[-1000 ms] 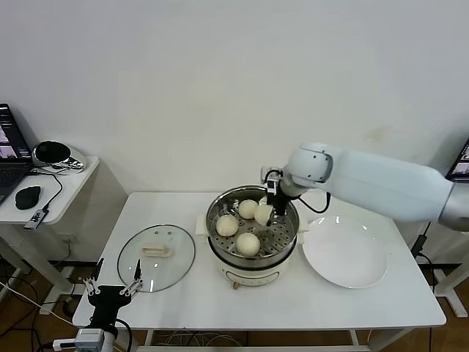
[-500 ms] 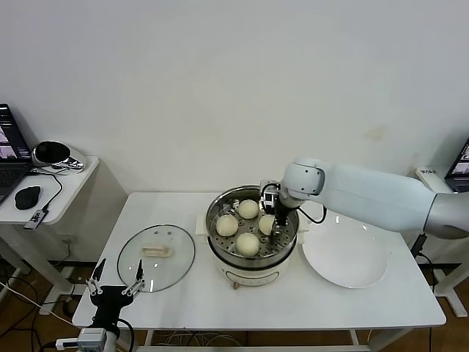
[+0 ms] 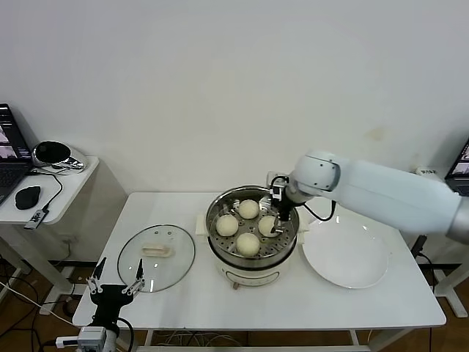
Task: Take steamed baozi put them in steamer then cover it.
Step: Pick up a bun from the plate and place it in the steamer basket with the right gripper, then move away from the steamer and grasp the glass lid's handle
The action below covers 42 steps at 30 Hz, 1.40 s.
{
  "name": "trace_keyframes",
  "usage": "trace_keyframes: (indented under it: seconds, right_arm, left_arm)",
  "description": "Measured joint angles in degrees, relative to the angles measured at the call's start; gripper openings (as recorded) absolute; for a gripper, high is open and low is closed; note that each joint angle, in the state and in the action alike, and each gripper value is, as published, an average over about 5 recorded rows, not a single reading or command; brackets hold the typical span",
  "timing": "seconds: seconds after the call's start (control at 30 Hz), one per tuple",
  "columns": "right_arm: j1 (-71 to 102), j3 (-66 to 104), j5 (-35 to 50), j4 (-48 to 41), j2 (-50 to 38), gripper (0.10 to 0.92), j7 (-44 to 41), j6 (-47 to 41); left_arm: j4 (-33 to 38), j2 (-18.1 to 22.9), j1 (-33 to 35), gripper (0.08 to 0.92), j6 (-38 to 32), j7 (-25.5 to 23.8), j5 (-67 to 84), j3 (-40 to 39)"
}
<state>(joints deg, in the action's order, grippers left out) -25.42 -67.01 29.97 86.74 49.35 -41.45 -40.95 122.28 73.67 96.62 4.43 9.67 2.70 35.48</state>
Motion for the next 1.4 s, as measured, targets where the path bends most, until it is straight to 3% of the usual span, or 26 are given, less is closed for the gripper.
trace_keyframes:
  seconds: [0.23, 0.53, 0.9, 1.13, 1.4]
  right_arm:
    - [10.55, 11.96, 0.53, 7.36, -9.18, 0.823, 11.67, 5.38]
    - [40.98, 41.21, -5.72, 12.14, -12.54, 0.823, 27.04, 22.97]
    - [78.27, 79.29, -15.29, 15.88, 3.34, 0.823, 29.74, 42.5]
    - [95.27, 97.22, -17.45, 19.66, 14.93, 0.823, 29.52, 46.63]
    - [107.25, 110.64, -17.28, 23.89, 23.64, 0.823, 32.27, 48.74]
  left_arm:
    - [-0.51, 0.04, -0.13, 0.823, -0.37, -0.04, 0.06, -0.08]
    - [-1.7, 0.56, -0.29, 0.823, -2.03, 1.42, -1.2, -0.58]
    - [-4.21, 1.55, -1.19, 0.823, -5.15, 5.29, -7.08, -2.11]
    - [-8.7, -0.04, -2.63, 0.823, -6.55, 6.97, -17.96, -0.73]
    - [-15.72, -5.04, -4.91, 0.823, -9.72, 6.63, -36.71, -0.45]
